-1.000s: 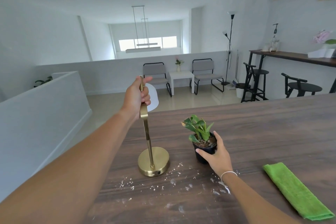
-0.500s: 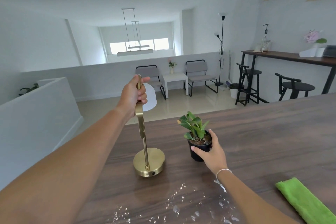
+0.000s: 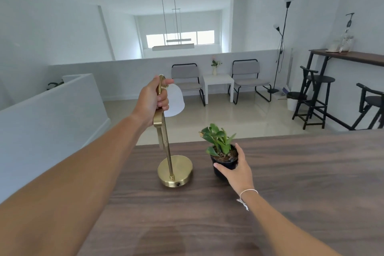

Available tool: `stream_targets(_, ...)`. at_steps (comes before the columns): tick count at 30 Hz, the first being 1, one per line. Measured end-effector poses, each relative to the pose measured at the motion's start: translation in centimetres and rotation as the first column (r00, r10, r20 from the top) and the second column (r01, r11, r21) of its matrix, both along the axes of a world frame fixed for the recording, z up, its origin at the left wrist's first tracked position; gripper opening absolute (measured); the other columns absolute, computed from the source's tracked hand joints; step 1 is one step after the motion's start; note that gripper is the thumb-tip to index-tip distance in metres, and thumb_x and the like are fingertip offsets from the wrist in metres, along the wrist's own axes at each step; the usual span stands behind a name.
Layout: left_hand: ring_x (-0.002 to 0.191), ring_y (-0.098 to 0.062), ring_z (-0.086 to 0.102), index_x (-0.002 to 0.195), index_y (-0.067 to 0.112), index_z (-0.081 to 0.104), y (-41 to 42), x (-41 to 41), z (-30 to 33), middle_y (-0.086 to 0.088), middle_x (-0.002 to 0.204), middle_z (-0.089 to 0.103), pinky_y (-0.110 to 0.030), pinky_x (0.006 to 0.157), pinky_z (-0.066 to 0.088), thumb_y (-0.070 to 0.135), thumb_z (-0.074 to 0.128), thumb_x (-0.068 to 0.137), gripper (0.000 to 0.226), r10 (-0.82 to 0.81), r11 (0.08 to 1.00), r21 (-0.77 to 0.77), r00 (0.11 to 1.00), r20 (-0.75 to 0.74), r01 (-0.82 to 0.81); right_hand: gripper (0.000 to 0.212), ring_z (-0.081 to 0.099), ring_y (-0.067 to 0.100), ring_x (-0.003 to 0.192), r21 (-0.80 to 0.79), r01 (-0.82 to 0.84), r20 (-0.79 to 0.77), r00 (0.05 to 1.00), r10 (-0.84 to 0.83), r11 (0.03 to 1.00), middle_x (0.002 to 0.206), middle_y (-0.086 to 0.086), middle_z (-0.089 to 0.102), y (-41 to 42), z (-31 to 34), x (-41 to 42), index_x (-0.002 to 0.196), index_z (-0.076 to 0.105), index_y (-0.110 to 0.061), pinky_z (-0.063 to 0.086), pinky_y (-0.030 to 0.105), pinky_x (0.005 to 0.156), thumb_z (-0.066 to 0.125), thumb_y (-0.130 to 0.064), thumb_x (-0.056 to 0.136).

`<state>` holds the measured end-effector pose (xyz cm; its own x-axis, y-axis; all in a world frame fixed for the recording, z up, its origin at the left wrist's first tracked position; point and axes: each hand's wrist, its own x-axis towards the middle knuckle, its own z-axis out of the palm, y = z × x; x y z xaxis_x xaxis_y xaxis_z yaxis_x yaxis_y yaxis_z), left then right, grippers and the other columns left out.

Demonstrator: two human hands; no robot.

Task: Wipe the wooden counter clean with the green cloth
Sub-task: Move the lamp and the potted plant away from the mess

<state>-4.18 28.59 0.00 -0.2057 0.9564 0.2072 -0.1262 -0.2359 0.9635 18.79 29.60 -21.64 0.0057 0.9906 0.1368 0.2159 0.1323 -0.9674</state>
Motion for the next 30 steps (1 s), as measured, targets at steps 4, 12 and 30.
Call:
stream_targets(4, 0.033, -0.007, 0.023, 0.087, 0.019, 0.064, 1.5, -0.2, -0.7, 0.01, 0.037, 0.027, -0.017, 0.038, 0.024, 0.038, 0.032, 0.097, 0.039, 0.028, 0.999, -0.02, 1.0, 0.009, -0.028, 0.091, 0.051, 0.01, 0.119, -0.013, 0.019, -0.026, 0.999, -0.019, 1.0, 0.126, -0.016, 0.054, 1.4, -0.9, -0.4, 0.132, 0.029, -0.049, 0.039, 0.026, 0.1, 0.082, -0.038, 0.06)
stream_targets(12, 0.034, -0.007, 0.023, 0.09, 0.019, 0.063, 2.1, -1.1, -1.4, 0.01, 0.038, 0.027, -0.017, 0.038, 0.027, 0.037, 0.031, 0.097, 0.038, 0.011, 1.0, -0.022, 0.999, 0.051, -0.01, 0.096, 0.048, 0.008, 0.124, -0.013, 0.021, -0.053, 0.998, -0.022, 1.0, 0.134, -0.015, 0.051, 1.9, -1.2, -0.8, 0.137, 0.021, -0.048, 0.035, 0.025, 0.103, 0.081, -0.036, 0.063)
stream_targets(30, 0.108, -0.023, 0.05, 0.137, 0.021, 0.04, -7.5, -1.9, -3.0, -0.003, 0.122, 0.054, -0.038, 0.089, 0.041, 0.041, 0.031, 0.096, 0.046, 0.09, 0.975, -0.166, 0.946, -0.311, -0.148, 0.099, 0.023, 0.014, 0.142, -0.004, 0.039, 0.182, 0.983, -0.037, 0.999, 0.156, -0.009, 0.019, -7.5, 2.3, 2.3, 0.146, 0.011, -0.035, 0.026, 0.037, 0.112, 0.074, -0.045, 0.071)
